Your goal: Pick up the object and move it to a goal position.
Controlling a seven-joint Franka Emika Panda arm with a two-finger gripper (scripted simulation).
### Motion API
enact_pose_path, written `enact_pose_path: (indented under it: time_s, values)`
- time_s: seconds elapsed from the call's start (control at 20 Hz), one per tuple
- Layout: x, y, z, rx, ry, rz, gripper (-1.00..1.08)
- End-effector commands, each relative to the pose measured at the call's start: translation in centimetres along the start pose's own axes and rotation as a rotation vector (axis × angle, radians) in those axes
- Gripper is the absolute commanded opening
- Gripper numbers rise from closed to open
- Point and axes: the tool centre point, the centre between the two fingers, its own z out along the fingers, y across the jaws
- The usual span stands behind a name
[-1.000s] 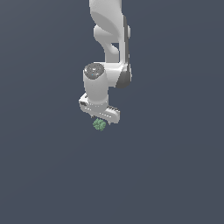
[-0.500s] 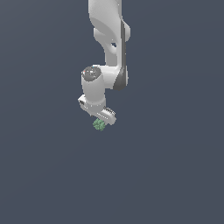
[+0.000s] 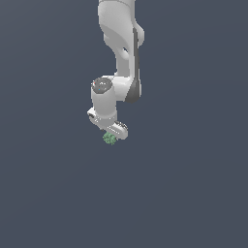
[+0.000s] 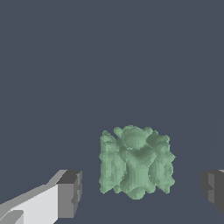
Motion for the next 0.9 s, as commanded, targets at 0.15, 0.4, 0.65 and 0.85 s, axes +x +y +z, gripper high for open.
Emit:
enact_pose_path:
  time_s: [0.15,0.4,0.65,0.85]
  values:
    - [-0.1,0.1,2.6,-0.001,-0.001,0.003,1.00]
    - [0.0,0.1,3.6,0.000,0.000,0.004,1.00]
    - [0.0,0.1,3.6,0.000,0.000,0.004,-1.00]
    - [0.0,0.1,3.6,0.000,0.000,0.004,-1.00]
